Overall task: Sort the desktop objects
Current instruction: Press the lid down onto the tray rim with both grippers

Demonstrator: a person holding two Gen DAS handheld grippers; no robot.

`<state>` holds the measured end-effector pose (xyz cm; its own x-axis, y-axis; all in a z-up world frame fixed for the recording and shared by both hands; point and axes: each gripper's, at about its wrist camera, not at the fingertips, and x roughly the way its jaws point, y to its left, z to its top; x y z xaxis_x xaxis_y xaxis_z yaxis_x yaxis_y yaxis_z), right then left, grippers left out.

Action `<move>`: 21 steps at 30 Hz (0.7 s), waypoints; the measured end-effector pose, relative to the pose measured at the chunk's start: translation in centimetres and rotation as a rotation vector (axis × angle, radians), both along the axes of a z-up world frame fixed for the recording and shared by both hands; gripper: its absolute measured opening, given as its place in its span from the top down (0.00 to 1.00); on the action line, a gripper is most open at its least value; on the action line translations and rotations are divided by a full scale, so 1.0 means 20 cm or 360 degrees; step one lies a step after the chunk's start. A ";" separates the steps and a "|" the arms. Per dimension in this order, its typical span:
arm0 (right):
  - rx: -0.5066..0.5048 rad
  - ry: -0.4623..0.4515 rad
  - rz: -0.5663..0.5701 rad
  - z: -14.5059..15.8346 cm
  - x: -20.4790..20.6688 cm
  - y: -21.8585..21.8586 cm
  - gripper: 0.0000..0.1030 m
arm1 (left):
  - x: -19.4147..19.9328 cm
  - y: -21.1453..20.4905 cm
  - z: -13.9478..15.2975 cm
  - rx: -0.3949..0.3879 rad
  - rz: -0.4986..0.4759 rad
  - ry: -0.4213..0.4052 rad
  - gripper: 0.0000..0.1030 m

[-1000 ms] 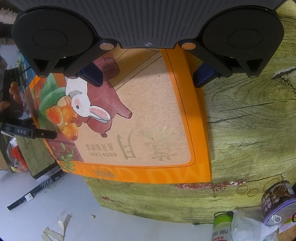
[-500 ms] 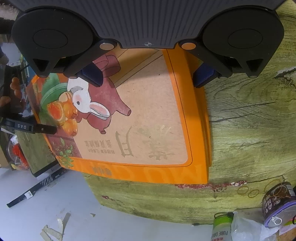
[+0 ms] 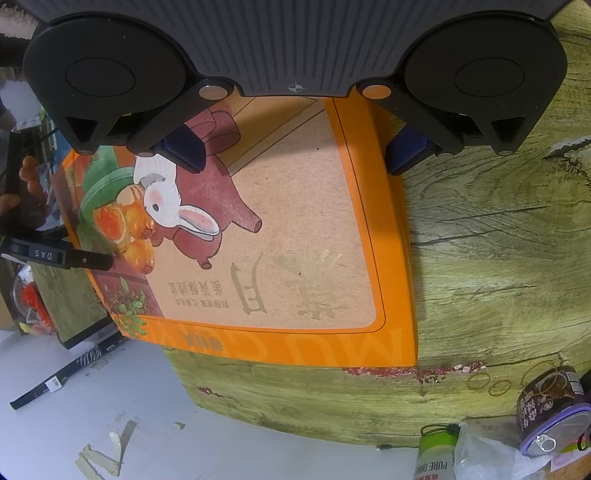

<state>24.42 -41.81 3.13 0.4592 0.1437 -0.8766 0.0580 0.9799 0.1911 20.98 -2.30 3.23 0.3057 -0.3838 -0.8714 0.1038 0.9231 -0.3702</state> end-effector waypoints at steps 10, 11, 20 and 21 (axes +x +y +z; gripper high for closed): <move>-0.0004 0.0002 -0.0001 -0.01 0.00 0.00 0.00 | 0.00 0.00 0.01 0.0002 0.0003 0.0004 0.00; -0.0004 0.0003 -0.0001 -0.01 0.00 0.00 0.00 | 0.00 0.00 0.01 0.0003 0.0003 0.0005 0.00; -0.0001 0.0007 -0.0008 -0.03 0.01 0.00 0.00 | 0.01 0.00 0.02 -0.0009 0.0013 0.0014 0.00; 0.0000 0.0008 -0.0011 -0.03 0.01 0.00 0.00 | 0.01 0.00 0.02 -0.0017 0.0019 0.0017 0.00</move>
<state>24.62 -41.79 2.54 0.4560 0.1408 -0.8788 0.0655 0.9794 0.1909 21.14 -2.25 3.59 0.3013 -0.3893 -0.8705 0.0888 0.9204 -0.3808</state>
